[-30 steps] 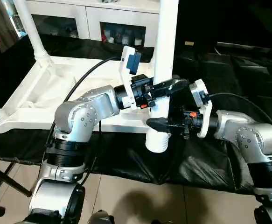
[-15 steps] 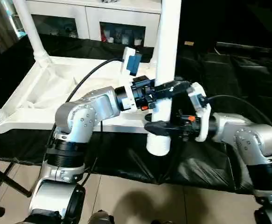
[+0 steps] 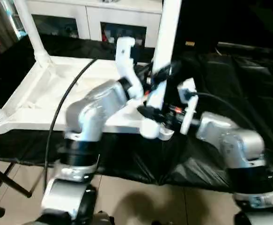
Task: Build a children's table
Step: Pick table leg
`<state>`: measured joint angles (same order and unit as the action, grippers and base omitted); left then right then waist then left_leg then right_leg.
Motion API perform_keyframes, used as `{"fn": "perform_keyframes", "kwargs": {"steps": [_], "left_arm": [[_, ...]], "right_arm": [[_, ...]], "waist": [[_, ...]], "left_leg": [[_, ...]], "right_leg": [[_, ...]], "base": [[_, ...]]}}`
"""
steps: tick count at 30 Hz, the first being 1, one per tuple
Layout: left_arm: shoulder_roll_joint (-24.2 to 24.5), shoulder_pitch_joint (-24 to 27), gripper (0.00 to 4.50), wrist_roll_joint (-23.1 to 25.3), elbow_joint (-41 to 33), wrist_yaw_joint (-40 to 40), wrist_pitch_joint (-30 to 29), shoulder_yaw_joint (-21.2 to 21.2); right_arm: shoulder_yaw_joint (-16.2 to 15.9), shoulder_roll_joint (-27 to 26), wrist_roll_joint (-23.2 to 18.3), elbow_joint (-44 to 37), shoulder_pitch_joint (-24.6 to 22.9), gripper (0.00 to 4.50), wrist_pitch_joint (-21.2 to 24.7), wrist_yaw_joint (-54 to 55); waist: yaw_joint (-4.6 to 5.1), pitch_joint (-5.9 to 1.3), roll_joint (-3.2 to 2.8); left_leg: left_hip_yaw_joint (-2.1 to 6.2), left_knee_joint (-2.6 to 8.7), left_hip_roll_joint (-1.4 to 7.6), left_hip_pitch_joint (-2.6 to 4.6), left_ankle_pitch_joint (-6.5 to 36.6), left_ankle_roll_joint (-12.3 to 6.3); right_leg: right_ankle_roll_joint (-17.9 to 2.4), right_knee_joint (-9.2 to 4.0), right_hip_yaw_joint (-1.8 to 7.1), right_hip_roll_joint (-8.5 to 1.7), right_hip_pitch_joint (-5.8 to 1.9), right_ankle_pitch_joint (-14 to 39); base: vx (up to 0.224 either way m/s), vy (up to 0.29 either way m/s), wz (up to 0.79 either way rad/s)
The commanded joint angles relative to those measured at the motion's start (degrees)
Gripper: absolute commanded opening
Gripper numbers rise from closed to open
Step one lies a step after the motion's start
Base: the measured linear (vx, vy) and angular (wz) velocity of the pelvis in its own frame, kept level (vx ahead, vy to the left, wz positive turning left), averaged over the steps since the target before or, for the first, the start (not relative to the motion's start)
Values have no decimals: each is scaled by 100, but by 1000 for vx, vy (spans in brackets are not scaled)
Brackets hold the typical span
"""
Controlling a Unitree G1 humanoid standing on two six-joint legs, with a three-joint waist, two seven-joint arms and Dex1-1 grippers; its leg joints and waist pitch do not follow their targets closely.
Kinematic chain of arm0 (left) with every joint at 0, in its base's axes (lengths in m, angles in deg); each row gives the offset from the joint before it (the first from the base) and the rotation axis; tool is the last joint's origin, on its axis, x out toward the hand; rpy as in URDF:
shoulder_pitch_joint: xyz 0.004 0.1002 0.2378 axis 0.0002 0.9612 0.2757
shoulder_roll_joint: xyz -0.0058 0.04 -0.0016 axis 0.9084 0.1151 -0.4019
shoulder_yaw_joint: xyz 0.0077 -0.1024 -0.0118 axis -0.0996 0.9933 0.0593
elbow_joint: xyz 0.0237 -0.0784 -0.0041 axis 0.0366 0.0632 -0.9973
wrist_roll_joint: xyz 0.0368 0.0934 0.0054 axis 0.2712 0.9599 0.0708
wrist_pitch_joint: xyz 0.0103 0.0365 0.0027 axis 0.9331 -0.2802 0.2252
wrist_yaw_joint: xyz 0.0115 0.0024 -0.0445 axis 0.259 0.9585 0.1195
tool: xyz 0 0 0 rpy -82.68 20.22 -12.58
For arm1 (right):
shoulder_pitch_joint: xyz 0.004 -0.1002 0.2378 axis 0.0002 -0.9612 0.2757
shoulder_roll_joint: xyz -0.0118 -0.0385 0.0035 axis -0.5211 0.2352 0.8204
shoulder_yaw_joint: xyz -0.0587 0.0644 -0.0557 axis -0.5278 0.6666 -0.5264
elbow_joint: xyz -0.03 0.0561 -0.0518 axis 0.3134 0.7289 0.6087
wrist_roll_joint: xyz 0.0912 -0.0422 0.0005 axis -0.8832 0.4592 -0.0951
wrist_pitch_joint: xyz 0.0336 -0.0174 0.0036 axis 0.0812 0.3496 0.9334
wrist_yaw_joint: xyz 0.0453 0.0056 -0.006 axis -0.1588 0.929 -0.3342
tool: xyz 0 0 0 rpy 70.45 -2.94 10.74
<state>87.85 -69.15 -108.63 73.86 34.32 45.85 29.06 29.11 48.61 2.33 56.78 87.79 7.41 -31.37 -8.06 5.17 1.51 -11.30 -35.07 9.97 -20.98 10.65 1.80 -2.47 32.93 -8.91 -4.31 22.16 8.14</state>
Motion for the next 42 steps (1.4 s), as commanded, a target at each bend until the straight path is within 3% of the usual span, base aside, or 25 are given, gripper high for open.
{"fn": "perform_keyframes", "kwargs": {"steps": [1, 4, 8, 12, 18, 20, 23, 29, 30, 34, 35, 36, 42], "left_arm": [[-10, -71, 309, 77, 108, 139, 29, 42], [-10, -71, 283, 77, 108, 139, 29, 42], [-438, -181, 254, 187, 372, 1090, 349, 450], [-477, -114, 227, 199, 306, 1006, 368, 373], [-474, -38, 188, 220, 295, 956, 377, 314], [-423, -15, 187, 204, 304, 830, 373, 254], [-387, -2, 186, 188, 303, 725, 368, 222], [-143, 79, 186, -138, 226, -194, 180, 55], [-84, 99, 186, -263, 211, -462, 127, 28], [61, 157, 186, -615, 131, -1189, 41, 1], [62, 157, 186, -622, 130, -1198, 39, 3], [99, 161, 186, -922, 77, -1594, -80, 69], [215, 187, 186, -1238, -54, -2318, -204, -17]], "right_arm": [[-40, -19, -70, -151, 90, 191, -160, -72], [-40, -19, -70, -151, 90, 191, -160, -72], [28, -448, 150, -94, 247, 191, -321, 677], [7, -451, 244, -65, 263, 191, -315, 825], [13, -399, 289, -63, 240, 191, -287, 807], [89, -341, 206, -18, 276, 261, -209, 727], [106, -263, 139, -2, 300, 277, -153, 618], [-68, 576, -211, -19, 324, 322, 287, -610], [-125, 770, -256, 0, 321, 344, 355, -882], [-332, 1231, -289, 47, 293, 369, 349, -1579], [-335, 1236, -290, 48, 293, 380, 349, -1587], [-407, 1413, -323, 86, 294, 387, 348, -1852], [-437, 1530, -366, 279, 373, 391, 328, -2174]], "waist": [[21, -559, 51], [25, -556, 52], [51, -551, 67], [43, -563, 63], [37, -561, 55], [35, -558, 62], [40, -552, 58], [4, -561, 81], [5, -567, 107], [-11, -558, 110], [-5, -556, 114], [-8, -554, 131], [4, -558, 126]], "left_leg": [[249, 409, 429, 88, 738, 33], [248, 408, 432, 94, 767, 26], [255, 403, 429, 95, 849, 78], [254, 410, 428, 102, 770, 52], [249, 416, 440, 86, 710, 33], [244, 414, 432, 92, 731, 26], [247, 417, 434, 96, 797, 25], [239, 404, 431, 79, 671, -68], [227, 391, 411, 74, 650, -96], [222, 384, 420, 72, 617, -133], [220, 378, 414, 64, 622, -141], [216, 377, 417, 72, 635, -147], [227, 379, 433, 81, 667, -139]], "right_leg": [[-29, -468, 439, -656, -288, 2360], [-33, -471, 438, -651, -279, 2364], [-47, -499, 419, -662, -272, 2474], [56, -490, 430, -655, -271, 2429], [-70, -438, 454, -660, -280, 2112], [-53, -452, 453, -663, -280, 2199], [10, -472, 443, -655, -279, 2330], [38, -440, 454, -645, -296, 2179], [7, -445, 446, -652, -312, 2206], [-57, -448, 448, -654, -300, 2334], [-71, -447, 440, -652, -304, 2343], [-105, -457, 440, -666, -309, 2404], [-206, -455, 434, -658, -298, 2432]], "base": [[0, 0, 0], [0, 0, 0], [0, 0, 0], [0, 0, 0], [0, 0, 0], [0, 0, 0], [0, 0, 0], [0, 0, 0], [0, 0, 0], [0, 0, 0], [0, 0, 0], [0, 0, 0], [0, 0, 0]]}}
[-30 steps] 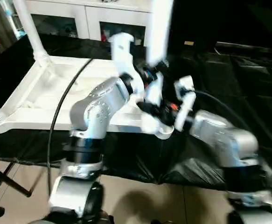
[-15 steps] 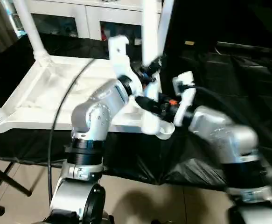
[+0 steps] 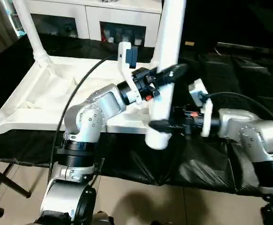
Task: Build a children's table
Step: Pick table leg
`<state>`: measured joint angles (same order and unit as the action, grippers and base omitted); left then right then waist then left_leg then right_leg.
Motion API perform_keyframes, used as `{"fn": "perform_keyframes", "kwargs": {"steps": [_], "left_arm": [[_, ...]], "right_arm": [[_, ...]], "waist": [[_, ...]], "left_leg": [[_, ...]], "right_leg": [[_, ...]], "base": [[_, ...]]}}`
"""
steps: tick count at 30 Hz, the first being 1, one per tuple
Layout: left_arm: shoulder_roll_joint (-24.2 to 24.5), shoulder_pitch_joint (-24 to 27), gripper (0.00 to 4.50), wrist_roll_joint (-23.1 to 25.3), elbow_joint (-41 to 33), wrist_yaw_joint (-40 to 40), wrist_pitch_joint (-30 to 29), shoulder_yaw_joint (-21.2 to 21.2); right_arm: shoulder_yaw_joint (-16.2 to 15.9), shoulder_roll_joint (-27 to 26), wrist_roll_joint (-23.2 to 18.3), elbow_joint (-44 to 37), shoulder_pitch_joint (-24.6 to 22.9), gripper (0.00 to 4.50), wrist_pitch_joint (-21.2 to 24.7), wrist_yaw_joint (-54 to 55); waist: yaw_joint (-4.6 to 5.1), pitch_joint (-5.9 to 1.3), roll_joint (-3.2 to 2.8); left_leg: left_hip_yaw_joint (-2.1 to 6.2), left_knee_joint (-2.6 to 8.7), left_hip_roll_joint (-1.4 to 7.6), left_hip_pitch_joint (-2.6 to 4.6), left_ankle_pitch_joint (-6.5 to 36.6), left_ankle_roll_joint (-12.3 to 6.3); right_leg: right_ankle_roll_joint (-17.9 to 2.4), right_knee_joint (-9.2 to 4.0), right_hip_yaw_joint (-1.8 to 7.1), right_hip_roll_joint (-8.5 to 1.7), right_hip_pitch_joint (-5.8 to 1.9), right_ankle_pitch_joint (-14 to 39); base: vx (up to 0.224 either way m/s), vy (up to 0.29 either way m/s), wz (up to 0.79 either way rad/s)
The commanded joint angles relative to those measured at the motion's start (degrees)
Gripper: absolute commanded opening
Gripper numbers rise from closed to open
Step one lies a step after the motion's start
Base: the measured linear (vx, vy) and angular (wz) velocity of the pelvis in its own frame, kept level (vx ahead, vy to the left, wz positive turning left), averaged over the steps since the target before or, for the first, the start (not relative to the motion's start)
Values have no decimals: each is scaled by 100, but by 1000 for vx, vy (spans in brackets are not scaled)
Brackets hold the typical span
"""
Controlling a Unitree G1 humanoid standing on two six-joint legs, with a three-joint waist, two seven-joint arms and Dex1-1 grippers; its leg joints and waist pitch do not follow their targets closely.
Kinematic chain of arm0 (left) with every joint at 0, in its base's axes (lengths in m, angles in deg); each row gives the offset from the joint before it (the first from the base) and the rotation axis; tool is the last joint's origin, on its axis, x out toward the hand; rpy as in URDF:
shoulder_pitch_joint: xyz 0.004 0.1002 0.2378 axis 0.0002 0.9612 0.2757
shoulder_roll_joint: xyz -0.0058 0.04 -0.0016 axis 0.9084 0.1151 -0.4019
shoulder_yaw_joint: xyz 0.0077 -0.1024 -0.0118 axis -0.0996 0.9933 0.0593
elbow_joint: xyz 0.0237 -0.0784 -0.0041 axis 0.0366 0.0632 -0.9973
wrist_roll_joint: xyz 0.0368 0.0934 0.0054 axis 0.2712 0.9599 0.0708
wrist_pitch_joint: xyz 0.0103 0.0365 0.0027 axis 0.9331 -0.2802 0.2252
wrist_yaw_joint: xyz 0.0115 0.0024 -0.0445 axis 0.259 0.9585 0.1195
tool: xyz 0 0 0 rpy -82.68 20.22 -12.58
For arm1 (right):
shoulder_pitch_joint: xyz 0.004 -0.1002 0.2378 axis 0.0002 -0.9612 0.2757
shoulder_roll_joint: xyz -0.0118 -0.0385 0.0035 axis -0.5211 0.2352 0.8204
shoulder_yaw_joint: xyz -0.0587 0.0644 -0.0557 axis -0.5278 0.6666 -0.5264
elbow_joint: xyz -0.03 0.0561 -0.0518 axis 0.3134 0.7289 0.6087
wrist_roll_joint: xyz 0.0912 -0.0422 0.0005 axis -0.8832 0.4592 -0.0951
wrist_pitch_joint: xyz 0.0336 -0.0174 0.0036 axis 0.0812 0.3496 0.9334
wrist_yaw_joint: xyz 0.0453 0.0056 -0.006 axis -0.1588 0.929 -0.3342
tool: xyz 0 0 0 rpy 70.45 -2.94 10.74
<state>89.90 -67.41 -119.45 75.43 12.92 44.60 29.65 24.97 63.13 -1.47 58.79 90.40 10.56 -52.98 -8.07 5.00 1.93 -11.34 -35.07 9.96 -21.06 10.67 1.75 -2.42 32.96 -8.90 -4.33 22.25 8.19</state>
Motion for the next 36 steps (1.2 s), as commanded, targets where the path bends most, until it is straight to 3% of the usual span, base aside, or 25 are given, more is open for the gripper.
{"fn": "perform_keyframes", "kwargs": {"steps": [1, 9, 24, 25, 26, 29, 34, 36], "left_arm": [[33, 19, 186, -245, -240, -315, -135, -103], [84, 42, 186, -387, -231, -651, -265, -215], [80, 10, 186, -428, -189, -634, -345, -184], [74, 12, 242, -408, -189, -585, -347, -183], [55, 1, 256, -380, -171, -499, -345, -171], [22, -19, 262, -226, -157, -298, -183, -153], [-36, -123, 308, 608, 73, 578, 470, -194], [-147, -190, 315, 601, 144, 978, 475, -14]], "right_arm": [[-29, 93, 6, 133, 131, 391, -10, -90], [76, 79, -334, 238, 159, 391, 91, -561], [9, 27, -452, 187, 41, 251, 241, -653], [11, 21, -455, 175, 32, 238, 244, -638], [21, -2, -455, 148, 14, 236, 227, -577], [53, -82, -405, 95, -15, 209, 143, -388], [130, -382, -151, 26, -66, 191, -137, 251], [126, -477, -119, -68, -106, 189, -169, 435]], "waist": [[6, -541, 83], [-14, -549, 58], [-14, -552, 64], [-15, -553, 61], [-12, -550, 68], [-15, -552, 65], [12, -553, 71], [9, -559, 54]], "left_leg": [[230, 378, 440, 86, 667, -132], [235, 381, 456, 101, 700, -92], [235, 378, 450, 97, 701, -65], [235, 378, 450, 97, 699, -64], [237, 379, 453, 98, 706, -58], [237, 377, 448, 94, 697, -45], [251, 387, 454, 97, 722, 27], [249, 387, 452, 105, 726, 28]], "right_leg": [[-222, -456, 435, -653, -304, 2406], [-346, -431, 442, -648, -311, 2279], [-324, -436, 441, -649, -316, 2314], [-326, -436, 441, -649, -317, 2311], [-328, -435, 441, -648, -315, 2314], [-318, -435, 443, -651, -317, 2318], [-206, -451, 438, -650, -307, 2346], [-171, -451, 438, -643, -301, 2310]], "base": [[0, 0, 0], [0, 0, 0], [0, 0, 0], [0, 0, 0], [0, 0, 0], [0, 0, 0], [0, 0, 0], [0, 0, 0]]}}
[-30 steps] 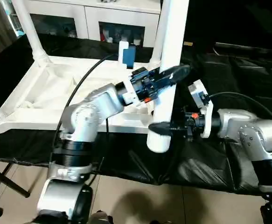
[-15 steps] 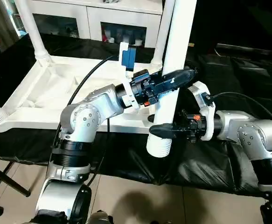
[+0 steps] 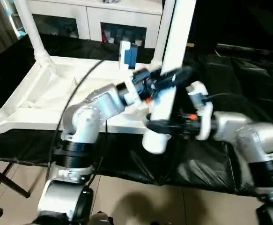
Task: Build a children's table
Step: Pick table leg
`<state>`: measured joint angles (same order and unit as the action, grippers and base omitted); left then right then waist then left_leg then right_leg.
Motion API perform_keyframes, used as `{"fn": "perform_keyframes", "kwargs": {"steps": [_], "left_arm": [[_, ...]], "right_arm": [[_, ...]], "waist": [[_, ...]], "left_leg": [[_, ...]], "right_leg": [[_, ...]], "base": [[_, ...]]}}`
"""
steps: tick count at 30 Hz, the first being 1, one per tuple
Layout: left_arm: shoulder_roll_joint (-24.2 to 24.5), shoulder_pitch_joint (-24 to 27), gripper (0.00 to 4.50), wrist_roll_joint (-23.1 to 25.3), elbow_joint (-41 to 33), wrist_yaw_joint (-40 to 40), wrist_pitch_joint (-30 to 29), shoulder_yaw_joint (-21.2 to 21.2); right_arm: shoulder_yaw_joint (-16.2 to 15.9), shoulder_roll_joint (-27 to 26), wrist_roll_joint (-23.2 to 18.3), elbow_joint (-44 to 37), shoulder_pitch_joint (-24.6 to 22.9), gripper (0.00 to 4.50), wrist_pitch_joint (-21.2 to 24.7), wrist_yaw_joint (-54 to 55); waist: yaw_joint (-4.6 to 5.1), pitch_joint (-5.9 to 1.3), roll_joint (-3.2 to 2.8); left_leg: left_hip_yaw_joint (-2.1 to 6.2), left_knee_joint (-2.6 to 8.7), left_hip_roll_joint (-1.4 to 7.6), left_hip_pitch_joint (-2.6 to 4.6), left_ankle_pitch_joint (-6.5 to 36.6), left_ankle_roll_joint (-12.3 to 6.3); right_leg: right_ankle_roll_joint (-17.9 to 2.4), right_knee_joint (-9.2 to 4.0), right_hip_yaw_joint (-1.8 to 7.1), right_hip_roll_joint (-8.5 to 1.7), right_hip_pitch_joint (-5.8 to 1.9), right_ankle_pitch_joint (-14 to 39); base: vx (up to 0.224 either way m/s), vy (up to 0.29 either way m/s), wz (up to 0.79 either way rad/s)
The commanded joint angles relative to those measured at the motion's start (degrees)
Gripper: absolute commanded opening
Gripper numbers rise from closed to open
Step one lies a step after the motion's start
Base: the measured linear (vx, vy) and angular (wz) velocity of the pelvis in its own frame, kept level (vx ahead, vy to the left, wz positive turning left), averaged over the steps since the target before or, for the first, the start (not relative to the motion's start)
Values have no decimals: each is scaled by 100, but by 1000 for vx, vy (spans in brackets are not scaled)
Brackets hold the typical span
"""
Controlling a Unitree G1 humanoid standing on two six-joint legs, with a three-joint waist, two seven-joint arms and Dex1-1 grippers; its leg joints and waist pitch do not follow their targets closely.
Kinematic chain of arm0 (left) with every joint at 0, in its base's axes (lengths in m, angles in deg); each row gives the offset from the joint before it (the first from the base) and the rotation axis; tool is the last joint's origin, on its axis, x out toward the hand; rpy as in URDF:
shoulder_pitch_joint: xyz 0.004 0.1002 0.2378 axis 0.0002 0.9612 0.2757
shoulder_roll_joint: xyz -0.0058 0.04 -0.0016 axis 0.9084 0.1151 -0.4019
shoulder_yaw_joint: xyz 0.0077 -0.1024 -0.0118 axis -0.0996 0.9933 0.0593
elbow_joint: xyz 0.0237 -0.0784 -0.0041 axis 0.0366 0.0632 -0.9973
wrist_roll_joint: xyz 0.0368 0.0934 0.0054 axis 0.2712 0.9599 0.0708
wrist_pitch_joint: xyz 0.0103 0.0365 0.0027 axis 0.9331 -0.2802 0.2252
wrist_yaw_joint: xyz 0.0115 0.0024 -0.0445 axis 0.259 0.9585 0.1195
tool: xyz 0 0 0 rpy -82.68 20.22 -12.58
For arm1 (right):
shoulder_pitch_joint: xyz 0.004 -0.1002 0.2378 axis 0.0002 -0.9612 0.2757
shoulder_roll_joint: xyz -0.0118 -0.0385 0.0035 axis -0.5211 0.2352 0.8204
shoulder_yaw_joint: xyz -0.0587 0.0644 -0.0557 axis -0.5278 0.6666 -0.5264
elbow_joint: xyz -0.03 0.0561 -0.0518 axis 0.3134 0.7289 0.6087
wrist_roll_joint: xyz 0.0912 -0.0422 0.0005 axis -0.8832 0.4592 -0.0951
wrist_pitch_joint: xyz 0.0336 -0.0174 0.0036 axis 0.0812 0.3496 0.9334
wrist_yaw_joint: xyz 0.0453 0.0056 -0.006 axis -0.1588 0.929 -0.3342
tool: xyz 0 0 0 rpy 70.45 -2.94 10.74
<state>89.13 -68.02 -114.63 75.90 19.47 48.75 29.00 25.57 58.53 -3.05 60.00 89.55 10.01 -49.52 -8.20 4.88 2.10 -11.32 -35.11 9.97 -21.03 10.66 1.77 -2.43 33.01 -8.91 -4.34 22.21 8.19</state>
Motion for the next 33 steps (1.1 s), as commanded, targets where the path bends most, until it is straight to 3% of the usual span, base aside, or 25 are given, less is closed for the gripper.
{"fn": "perform_keyframes", "kwargs": {"steps": [1, 4, 5, 8, 12, 14, 16, 21, 22, 23, 25, 27, 31, 33], "left_arm": [[-105, -143, 315, 82, 102, 413, 41, 111], [-190, -175, 315, 130, 95, 734, 94, 196], [-227, -177, 280, 169, 86, 836, 132, 209], [-368, -160, 280, 231, 72, 1090, 240, 274], [-407, -107, 239, 275, 39, 1117, 316, 210], [-419, -80, 232, 278, -4, 1100, 357, 169], [-429, -54, 196, 270, -70, 1044, 429, 124], [-491, 19, 180, 155, -281, 898, 464, 70], [-505, 56, 178, 130, -360, 825, 474, 33], [-511, 62, 178, 126, -374, 814, 474, 25], [-510, 67, 178, 119, -386, 791, 470, 12], [-468, 111, 177, 98, -456, 669, 448, -76], [-436, 146, 177, 90, -502, 599, 440, -120], [-412, 156, 177, 55, -529, 526, 421, -130]], "right_arm": [[62, -35, 37, -218, -32, 189, -113, 119], [39, -77, 39, -331, -82, 188, -117, 213], [37, -94, 36, -366, -95, 188, -115, 248], [49, -139, 26, -445, -118, 188, -109, 348], [57, -148, 21, -486, -128, 188, -99, 419], [61, -134, 22, -494, -126, 188, -90, 429], [70, -130, 43, -471, -109, 188, -88, 465], [132, -166, 76, -254, -6, 188, -57, 622], [157, -169, 63, -128, 51, 244, -1, 645], [162, -164, 53, -100, 65, 257, 18, 645], [167, -160, 36, -80, 75, 257, 44, 637], [162, -111, -23, -11, 118, 292, 140, 503], [101, 9, -45, 84, 169, 314, 255, 302], [18, 111, -36, 162, 213, 341, 300, 117]], "waist": [[14, -551, 35], [12, -555, 41], [10, -553, 44], [16, -542, 44], [25, -539, 72], [23, -542, 76], [17, -545, 63], [24, -536, 68], [27, -533, 65], [28, -535, 68], [32, -535, 73], [23, -536, 76], [23, -539, 78], [23, -529, 107]], "left_leg": [[247, 387, 456, 109, 729, 33], [249, 387, 458, 85, 691, 4], [245, 387, 451, 85, 699, -14], [244, 385, 444, 83, 758, -25], [242, 387, 435, 92, 781, -25], [244, 386, 439, 87, 745, -38], [248, 387, 446, 85, 705, -50], [238, 385, 437, 86, 727, -56], [239, 386, 437, 89, 755, -49], [240, 385, 439, 95, 767, -45], [238, 385, 435, 88, 753, -43], [238, 387, 437, 91, 721, -65], [238, 388, 451, 87, 714, -66], [227, 381, 423, 79, 734, -71]], "right_leg": [[-197, -450, 438, -652, -297, 2284], [-270, -425, 442, -645, -308, 2102], [-274, -430, 442, -650, -312, 2104], [-241, -459, 433, -652, -314, 2236], [-93, -492, 423, -644, -306, 2439], [-96, -481, 427, -645, -304, 2393], [-124, -463, 430, -647, -303, 2309], [-129, -476, 429, -648, -297, 2370], [-117, -486, 425, -651, -298, 2427], [-115, -489, 423, -651, -295, 2450], [-100, -482, 426, -644, -296, 2430], [-99, -478, 429, -645, -294, 2419], [-143, -463, 434, -647, -303, 2314], [-70, -482, 430, -647, -313, 2464]], "base": [[0, 0, 0], [0, 0, 0], [0, 0, 0], [0, 0, 0], [0, 0, 0], [0, 0, 0], [0, 0, 0], [0, 0, 0], [0, 0, 0], [0, 0, 0], [0, 0, 0], [0, 0, 0], [0, 0, 0], [0, 0, 0]]}}
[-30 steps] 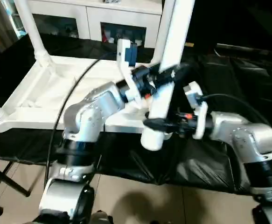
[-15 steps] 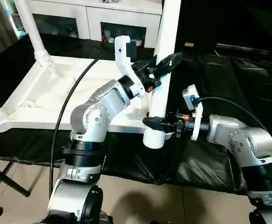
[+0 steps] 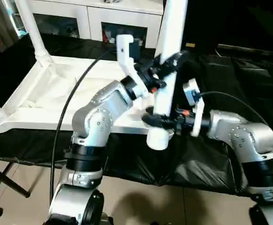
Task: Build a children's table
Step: Pick table leg
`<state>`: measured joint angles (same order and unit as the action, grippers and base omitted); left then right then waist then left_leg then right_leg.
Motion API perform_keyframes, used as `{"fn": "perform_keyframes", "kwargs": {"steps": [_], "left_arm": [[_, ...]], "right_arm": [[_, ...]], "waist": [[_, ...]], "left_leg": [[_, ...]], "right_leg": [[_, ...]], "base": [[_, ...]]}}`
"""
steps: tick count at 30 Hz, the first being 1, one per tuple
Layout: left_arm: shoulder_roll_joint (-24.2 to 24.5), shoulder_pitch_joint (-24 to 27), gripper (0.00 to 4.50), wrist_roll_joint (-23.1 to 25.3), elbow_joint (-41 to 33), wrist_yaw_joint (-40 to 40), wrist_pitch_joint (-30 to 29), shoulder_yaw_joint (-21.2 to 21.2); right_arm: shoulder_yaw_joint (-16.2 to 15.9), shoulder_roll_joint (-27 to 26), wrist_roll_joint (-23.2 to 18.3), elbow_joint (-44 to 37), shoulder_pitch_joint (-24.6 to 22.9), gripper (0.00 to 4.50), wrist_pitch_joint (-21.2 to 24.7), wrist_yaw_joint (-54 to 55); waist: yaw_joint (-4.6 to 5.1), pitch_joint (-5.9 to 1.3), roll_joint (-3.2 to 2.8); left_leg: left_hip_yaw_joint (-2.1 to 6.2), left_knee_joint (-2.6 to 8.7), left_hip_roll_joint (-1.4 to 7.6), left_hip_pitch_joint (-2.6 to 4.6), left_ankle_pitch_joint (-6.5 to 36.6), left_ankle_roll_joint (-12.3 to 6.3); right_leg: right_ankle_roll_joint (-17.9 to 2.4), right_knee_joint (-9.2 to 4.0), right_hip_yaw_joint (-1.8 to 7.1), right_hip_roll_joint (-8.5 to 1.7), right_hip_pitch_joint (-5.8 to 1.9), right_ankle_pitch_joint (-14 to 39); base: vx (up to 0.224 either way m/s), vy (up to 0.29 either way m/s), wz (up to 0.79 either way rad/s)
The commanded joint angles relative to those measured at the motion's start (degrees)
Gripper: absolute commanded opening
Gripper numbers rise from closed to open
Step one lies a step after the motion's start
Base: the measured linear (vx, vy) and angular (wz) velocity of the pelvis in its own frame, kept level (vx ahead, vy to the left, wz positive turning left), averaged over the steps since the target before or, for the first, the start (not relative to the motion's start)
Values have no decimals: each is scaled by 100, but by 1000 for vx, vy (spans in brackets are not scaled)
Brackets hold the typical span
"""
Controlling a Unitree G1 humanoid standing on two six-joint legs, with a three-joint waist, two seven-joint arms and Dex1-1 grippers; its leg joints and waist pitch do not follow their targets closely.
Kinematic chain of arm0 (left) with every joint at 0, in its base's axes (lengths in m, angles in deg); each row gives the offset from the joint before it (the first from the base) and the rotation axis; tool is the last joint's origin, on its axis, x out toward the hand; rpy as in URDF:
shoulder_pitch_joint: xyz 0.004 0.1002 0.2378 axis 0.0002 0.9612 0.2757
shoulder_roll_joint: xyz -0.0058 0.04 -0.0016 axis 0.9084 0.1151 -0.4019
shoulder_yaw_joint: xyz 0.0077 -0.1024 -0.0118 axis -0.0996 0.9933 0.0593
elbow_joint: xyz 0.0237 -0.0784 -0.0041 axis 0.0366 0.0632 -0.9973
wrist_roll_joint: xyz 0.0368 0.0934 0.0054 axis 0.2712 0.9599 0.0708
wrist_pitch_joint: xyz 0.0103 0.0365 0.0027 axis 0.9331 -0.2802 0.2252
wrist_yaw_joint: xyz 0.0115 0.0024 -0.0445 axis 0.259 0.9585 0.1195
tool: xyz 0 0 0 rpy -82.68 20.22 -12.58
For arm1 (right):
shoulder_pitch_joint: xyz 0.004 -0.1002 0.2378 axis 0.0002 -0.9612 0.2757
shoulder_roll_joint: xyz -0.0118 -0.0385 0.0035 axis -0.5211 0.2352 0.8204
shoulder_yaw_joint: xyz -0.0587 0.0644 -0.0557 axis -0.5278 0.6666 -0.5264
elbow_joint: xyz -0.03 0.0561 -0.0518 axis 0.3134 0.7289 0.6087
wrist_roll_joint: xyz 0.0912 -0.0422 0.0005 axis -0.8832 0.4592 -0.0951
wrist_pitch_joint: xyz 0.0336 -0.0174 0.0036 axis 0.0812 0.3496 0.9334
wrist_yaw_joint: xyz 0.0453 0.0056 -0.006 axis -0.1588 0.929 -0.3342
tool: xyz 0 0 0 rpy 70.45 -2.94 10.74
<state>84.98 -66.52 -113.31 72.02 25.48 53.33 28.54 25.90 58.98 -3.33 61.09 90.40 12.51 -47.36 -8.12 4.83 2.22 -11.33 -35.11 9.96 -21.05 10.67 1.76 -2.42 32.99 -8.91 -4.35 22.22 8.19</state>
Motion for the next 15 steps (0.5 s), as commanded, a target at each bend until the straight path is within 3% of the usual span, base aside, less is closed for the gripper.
{"fn": "perform_keyframes", "kwargs": {"steps": [1, 4, 10, 14, 15], "left_arm": [[9, 6, 177, -86, -146, -92, -41, -86], [25, -4, 177, -103, -141, -118, -43, -81], [62, 9, 177, -153, -164, -223, -90, -97], [68, 7, 177, -179, -175, -252, -125, -104], [75, 2, 177, -185, -167, -263, -124, -105]], "right_arm": [[-31, 81, -5, 68, 138, 341, 57, -129], [-144, 172, 37, 144, 190, 363, 100, -294], [-208, 216, 56, 236, 231, 425, 85, -415], [-225, 230, 96, 285, 234, 435, 25, -469], [-229, 228, 103, 311, 242, 435, 11, -477]], "waist": [[14, -523, 93], [15, -528, 102], [16, -531, 92], [11, -530, 83], [1, -531, 55]], "left_leg": [[229, 381, 421, 77, 729, -69], [231, 376, 421, 81, 726, -68], [235, 377, 434, 79, 685, -73], [231, 376, 432, 88, 709, -63], [238, 378, 435, 86, 719, -54]], "right_leg": [[-47, -484, 429, -645, -314, 2501], [27, -499, 417, -642, -304, 2606], [-43, -476, 426, -637, -296, 2451], [-98, -477, 428, -642, -296, 2434], [-102, -476, 426, -644, -301, 2447]], "base": [[0, 0, 0], [0, 0, 0], [0, 0, 0], [0, 0, 0], [0, 0, 0]]}}
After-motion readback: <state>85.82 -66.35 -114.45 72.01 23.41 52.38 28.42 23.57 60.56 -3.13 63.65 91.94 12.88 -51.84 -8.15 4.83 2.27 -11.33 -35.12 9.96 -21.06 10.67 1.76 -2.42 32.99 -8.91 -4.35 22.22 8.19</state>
